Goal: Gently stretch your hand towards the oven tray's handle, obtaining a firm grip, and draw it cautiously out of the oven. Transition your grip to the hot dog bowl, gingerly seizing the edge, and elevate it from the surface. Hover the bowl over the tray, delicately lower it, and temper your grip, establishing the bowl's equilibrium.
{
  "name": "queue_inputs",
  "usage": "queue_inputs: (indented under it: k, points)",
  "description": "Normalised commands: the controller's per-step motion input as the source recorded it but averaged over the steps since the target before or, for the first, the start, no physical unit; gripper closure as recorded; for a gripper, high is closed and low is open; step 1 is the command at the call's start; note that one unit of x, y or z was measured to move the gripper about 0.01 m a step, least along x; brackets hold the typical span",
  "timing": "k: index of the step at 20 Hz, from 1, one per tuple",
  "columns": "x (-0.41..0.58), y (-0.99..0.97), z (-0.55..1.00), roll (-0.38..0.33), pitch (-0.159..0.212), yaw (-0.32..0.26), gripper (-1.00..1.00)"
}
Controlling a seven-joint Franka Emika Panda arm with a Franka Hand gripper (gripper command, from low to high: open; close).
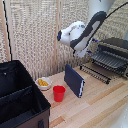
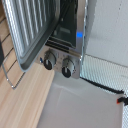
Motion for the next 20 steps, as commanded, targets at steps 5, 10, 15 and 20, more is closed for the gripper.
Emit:
queue_inputs:
  k: [5,10,15,20]
  points:
    - [0.155,0.23,0.09,0.098,-0.224,-0.182,-1.0]
    - [0.179,0.26,0.03,0.185,-0.209,-0.158,-1.0]
    - [0.17,0.28,0.03,0.225,-0.192,-0.153,-1.0]
    - [0.042,0.26,0.16,0.23,-0.157,-0.193,-1.0]
